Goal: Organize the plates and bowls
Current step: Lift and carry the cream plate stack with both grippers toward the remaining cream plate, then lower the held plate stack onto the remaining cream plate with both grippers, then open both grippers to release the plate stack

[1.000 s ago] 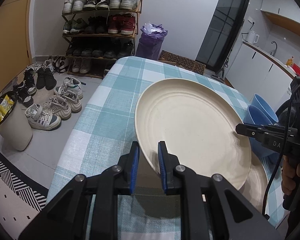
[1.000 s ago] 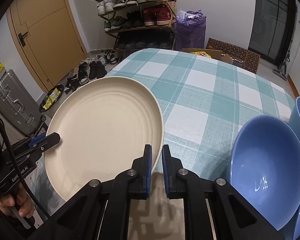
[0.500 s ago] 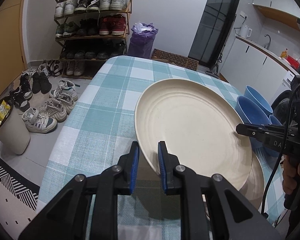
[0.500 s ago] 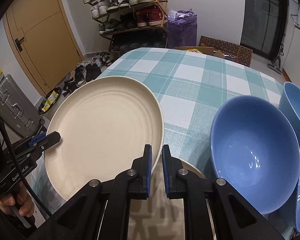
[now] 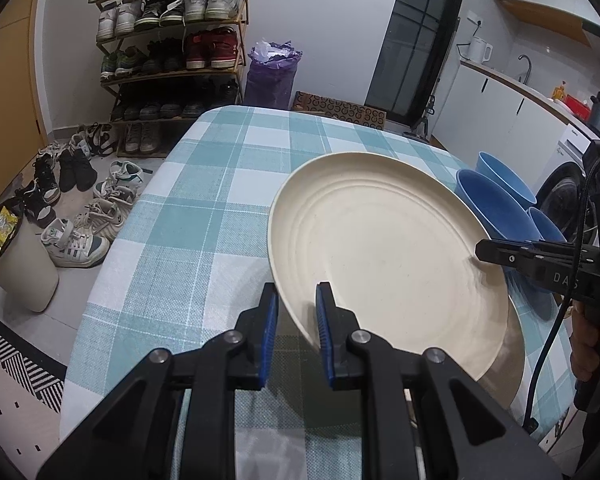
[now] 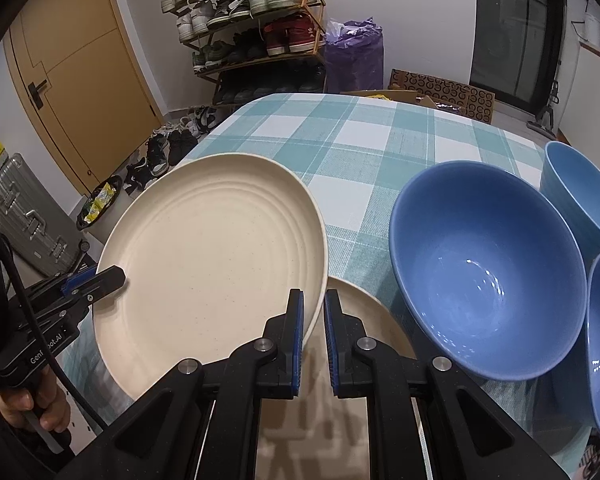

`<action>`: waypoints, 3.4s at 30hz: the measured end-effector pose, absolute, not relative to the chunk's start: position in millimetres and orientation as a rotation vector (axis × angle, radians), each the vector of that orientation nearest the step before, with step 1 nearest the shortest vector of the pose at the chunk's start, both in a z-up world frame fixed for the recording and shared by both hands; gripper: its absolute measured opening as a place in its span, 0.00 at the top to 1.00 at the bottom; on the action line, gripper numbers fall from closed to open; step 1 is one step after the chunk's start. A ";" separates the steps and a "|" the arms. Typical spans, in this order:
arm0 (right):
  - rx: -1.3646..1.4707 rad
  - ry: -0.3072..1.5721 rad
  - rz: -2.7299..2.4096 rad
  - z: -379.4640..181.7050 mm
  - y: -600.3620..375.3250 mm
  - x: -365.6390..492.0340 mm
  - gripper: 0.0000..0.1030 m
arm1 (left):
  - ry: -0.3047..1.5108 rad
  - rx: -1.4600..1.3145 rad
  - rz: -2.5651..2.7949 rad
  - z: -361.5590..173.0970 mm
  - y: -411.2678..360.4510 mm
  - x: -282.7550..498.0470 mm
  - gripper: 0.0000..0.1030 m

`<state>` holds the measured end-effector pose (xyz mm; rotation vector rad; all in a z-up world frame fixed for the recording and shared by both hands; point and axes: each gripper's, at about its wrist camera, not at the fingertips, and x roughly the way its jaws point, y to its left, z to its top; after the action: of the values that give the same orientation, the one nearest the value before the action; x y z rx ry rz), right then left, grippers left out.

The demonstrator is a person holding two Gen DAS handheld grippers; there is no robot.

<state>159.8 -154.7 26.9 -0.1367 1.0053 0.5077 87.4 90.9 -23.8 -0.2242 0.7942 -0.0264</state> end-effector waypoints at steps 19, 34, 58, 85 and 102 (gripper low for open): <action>-0.110 1.016 0.460 23.1 -189.2 137.6 0.90 | 0.800 -0.169 -0.075 -21.2 60.2 81.1 0.84; -0.095 1.036 0.431 16.8 -209.1 127.0 0.90 | 0.835 -0.124 -0.103 -28.1 41.9 82.3 0.84; -0.131 1.073 0.394 3.6 -214.7 120.8 0.89 | 0.894 -0.048 -0.133 -39.6 25.1 85.3 0.84; -0.296 1.079 0.316 -3.7 -207.5 107.7 0.88 | 0.931 0.025 -0.163 -47.3 9.2 83.2 0.82; -0.320 1.061 0.340 -6.3 -204.0 105.6 0.73 | 0.934 0.032 -0.159 -49.9 8.3 82.9 0.75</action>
<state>105.6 -204.0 -6.3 -0.3195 1.0612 0.3404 82.9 8.3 -49.9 0.0319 0.9339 -0.1594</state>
